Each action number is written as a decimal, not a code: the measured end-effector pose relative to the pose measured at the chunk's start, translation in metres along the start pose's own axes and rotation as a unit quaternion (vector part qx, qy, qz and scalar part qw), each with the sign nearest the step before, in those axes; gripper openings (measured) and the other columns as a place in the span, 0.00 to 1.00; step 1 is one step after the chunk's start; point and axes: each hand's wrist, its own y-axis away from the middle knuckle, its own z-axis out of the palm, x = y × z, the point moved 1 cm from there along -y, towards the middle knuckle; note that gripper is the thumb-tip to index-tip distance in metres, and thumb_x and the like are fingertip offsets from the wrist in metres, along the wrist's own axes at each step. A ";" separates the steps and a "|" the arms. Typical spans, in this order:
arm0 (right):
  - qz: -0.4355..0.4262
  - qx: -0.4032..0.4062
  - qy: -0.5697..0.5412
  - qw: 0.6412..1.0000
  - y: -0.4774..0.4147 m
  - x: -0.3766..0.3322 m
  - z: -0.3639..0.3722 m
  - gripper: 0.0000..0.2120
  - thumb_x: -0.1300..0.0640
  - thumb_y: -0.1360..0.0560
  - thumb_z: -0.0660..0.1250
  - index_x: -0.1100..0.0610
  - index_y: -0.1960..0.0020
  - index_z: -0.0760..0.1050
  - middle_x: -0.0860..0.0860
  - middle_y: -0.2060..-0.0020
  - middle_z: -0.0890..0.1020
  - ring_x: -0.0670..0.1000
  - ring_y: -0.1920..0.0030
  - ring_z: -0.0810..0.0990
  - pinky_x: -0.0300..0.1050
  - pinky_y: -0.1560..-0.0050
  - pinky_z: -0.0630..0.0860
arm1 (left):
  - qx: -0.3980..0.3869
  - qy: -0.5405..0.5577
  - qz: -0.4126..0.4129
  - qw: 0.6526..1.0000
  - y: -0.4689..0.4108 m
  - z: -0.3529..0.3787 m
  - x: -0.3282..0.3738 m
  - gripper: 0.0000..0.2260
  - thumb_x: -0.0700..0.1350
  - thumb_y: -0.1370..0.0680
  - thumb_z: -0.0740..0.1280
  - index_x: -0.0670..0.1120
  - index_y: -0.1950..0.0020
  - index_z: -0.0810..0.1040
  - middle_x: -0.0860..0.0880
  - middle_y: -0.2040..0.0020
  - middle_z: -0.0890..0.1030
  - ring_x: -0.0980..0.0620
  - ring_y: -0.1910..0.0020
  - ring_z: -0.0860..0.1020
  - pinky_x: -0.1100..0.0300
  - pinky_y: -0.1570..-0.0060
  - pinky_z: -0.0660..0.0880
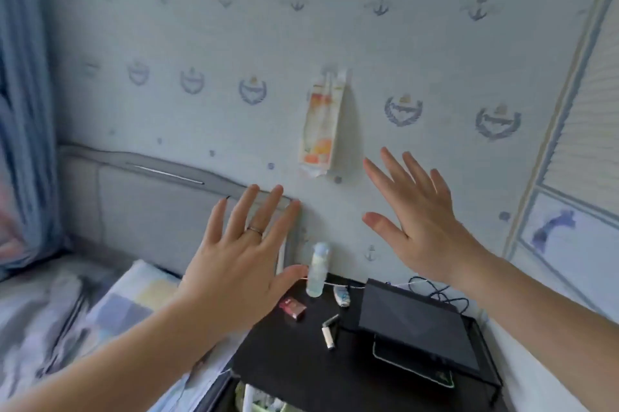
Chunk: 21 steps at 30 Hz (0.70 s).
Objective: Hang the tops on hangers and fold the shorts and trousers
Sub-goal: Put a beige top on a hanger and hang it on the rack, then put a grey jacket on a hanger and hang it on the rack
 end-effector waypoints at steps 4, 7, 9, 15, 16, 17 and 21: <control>-0.088 -0.054 -0.080 0.991 -0.034 -0.097 0.076 0.32 0.30 0.22 0.40 0.36 0.21 0.39 0.38 0.21 0.37 0.45 0.21 0.32 0.56 0.22 0.33 | -0.047 0.008 -0.144 0.988 0.099 0.004 -0.091 0.38 0.73 0.26 0.35 0.58 0.20 0.34 0.55 0.20 0.34 0.50 0.23 0.27 0.45 0.26 0.32; -0.157 -0.100 -0.129 0.974 -0.047 -0.172 0.138 0.32 0.29 0.23 0.41 0.35 0.21 0.39 0.38 0.20 0.40 0.44 0.21 0.33 0.55 0.22 0.34 | -0.078 0.006 -0.253 0.964 0.178 0.014 -0.140 0.38 0.74 0.28 0.34 0.60 0.21 0.33 0.56 0.20 0.33 0.51 0.23 0.28 0.45 0.24 0.34; -0.198 -0.139 -0.155 0.958 -0.049 -0.219 0.178 0.33 0.28 0.25 0.40 0.32 0.23 0.37 0.37 0.21 0.39 0.43 0.21 0.34 0.53 0.22 0.35 | -0.090 0.002 -0.321 0.943 0.229 0.023 -0.165 0.38 0.76 0.28 0.34 0.61 0.22 0.32 0.57 0.20 0.32 0.52 0.23 0.28 0.44 0.23 0.35; -0.280 -0.247 -0.255 0.892 -0.048 -0.342 0.292 0.33 0.25 0.27 0.38 0.31 0.24 0.36 0.32 0.23 0.37 0.38 0.23 0.31 0.49 0.24 0.33 | -0.156 0.008 -0.485 0.860 0.344 0.061 -0.212 0.37 0.75 0.28 0.35 0.62 0.21 0.34 0.58 0.19 0.35 0.53 0.22 0.30 0.46 0.23 0.36; -0.289 -0.261 -0.265 0.882 -0.050 -0.360 0.311 0.33 0.25 0.27 0.37 0.30 0.24 0.35 0.32 0.23 0.37 0.38 0.23 0.31 0.50 0.23 0.33 | -0.166 0.014 -0.506 0.846 0.356 0.070 -0.221 0.38 0.75 0.28 0.35 0.62 0.21 0.35 0.58 0.19 0.36 0.53 0.22 0.31 0.47 0.24 0.36; -0.295 -0.275 -0.275 0.873 -0.053 -0.376 0.329 0.33 0.25 0.28 0.37 0.30 0.25 0.35 0.33 0.22 0.37 0.38 0.23 0.31 0.51 0.23 0.34 | -0.176 0.020 -0.525 0.833 0.364 0.078 -0.231 0.39 0.76 0.29 0.35 0.62 0.21 0.36 0.58 0.19 0.36 0.53 0.22 0.31 0.47 0.24 0.36; -0.298 -0.338 -0.311 0.837 -0.077 -0.432 0.390 0.32 0.25 0.28 0.38 0.29 0.27 0.35 0.34 0.22 0.40 0.42 0.21 0.36 0.49 0.24 0.35 | -0.212 0.051 -0.579 0.786 0.377 0.113 -0.270 0.40 0.75 0.29 0.36 0.61 0.19 0.39 0.57 0.19 0.38 0.54 0.21 0.33 0.47 0.24 0.36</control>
